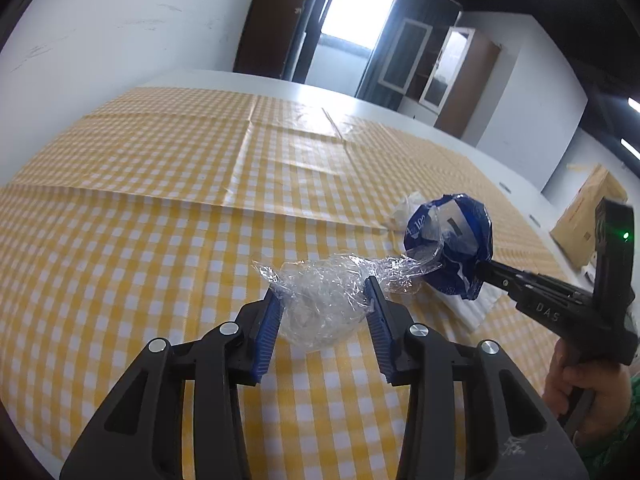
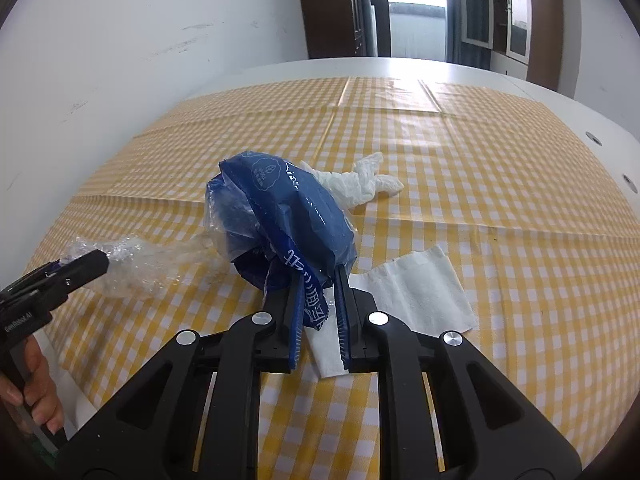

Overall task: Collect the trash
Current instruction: 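Lift both held bags off the table and carry them down toward the wastebasket, then lower both held bags into the blue wastebasket, then open both tools to drop the clear and blue bags into the wastebasket, then raise both open tools from the wastebasket back over the table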

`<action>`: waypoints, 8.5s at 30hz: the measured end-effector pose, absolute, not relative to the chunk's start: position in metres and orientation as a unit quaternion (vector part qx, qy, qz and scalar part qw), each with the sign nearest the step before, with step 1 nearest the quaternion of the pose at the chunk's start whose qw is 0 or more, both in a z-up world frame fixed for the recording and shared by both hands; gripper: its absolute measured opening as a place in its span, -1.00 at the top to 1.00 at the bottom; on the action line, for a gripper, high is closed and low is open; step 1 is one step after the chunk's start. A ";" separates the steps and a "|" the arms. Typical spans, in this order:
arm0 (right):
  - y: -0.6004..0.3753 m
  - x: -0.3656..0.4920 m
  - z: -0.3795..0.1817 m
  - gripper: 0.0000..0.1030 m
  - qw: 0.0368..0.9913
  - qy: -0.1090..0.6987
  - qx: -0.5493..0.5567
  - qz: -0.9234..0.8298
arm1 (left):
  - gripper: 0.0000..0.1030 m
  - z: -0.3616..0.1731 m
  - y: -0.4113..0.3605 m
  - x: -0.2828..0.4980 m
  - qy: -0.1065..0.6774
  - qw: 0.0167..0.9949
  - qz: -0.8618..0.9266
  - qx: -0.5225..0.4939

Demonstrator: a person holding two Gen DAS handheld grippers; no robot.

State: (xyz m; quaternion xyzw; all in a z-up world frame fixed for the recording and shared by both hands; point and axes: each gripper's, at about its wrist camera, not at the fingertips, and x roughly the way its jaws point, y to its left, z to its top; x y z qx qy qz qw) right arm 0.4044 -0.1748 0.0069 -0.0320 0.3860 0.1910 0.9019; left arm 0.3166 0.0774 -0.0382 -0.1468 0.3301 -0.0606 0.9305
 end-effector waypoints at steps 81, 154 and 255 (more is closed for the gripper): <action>-0.294 0.103 -0.033 0.74 0.908 0.341 -0.018 0.241 | 0.23 -0.093 0.018 0.054 0.325 0.935 -0.132 -0.051; -0.212 0.332 -0.380 0.74 0.718 0.684 -0.026 0.127 | 0.22 -0.405 0.007 0.296 0.667 0.737 -0.021 -0.107; -0.267 0.177 0.003 -0.83 0.940 0.295 -0.016 0.170 | -0.89 -0.064 0.026 0.135 0.297 0.943 -0.134 -0.068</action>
